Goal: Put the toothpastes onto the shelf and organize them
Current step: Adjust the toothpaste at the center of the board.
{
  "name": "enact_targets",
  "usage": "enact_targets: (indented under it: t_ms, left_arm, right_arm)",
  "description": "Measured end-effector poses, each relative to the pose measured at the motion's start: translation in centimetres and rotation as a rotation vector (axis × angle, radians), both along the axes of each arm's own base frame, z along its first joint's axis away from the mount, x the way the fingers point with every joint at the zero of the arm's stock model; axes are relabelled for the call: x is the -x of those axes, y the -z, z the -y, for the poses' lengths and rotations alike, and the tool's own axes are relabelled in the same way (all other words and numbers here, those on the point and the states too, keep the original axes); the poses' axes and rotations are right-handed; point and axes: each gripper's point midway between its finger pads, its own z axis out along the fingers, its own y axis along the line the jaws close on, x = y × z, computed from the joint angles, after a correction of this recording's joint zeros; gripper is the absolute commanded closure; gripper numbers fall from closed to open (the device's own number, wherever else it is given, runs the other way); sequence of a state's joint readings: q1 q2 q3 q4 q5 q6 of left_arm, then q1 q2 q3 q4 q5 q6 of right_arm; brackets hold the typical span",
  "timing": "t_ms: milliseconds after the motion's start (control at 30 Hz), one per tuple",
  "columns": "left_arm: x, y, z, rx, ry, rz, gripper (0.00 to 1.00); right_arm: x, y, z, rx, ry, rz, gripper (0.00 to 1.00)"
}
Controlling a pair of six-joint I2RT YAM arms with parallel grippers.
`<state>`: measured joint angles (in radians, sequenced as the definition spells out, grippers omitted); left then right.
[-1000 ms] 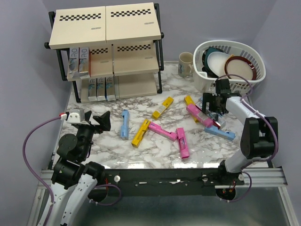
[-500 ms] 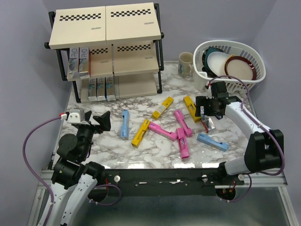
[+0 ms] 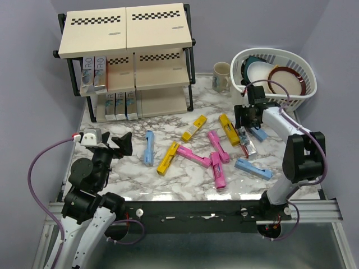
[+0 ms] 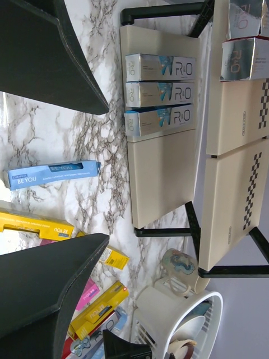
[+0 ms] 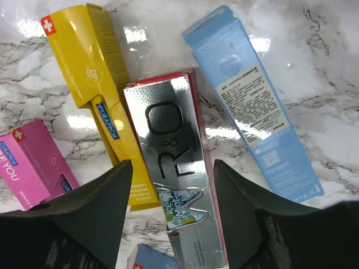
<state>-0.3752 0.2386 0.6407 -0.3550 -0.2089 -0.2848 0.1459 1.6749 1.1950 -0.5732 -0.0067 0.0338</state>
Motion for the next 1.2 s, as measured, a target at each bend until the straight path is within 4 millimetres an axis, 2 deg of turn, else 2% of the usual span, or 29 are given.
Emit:
enact_targets:
  t_ms: [167,300,633,833,933,1067,1200]
  left_arm:
    - [0.0,0.0,0.0,0.000,0.000,0.000,0.01]
    - [0.0,0.0,0.0,-0.001,0.000,-0.002,0.01]
    - [-0.2,0.2,0.1,-0.004,0.000,-0.010,0.01]
    - [-0.3,0.5,0.1,-0.008,0.000,-0.019,0.01]
    - [-0.3,0.5,0.1,-0.008,0.000,-0.020,0.01]
    - [-0.3,0.5,0.1,-0.008,0.000,-0.019,0.01]
    - [-0.4,0.5,0.1,-0.008,0.000,-0.020,0.01]
  right_arm:
    - [-1.2,0.8,0.1,0.008,-0.002,-0.010,0.39]
    - [-1.3,1.9,0.1,0.008,-0.001,-0.037,0.39]
    - [-1.6,2.1,0.0,-0.010,-0.030,-0.033,0.41]
    - [-1.9,2.0,1.3,-0.051,0.066,-0.032,0.41]
    - [-1.8,2.0,2.9,-0.073,0.153,-0.032,0.41]
    - [-1.8,1.8,4.1,-0.089,0.205,-0.007,0.34]
    - [-1.4,0.7,3.5,-0.126,0.181,0.029,0.27]
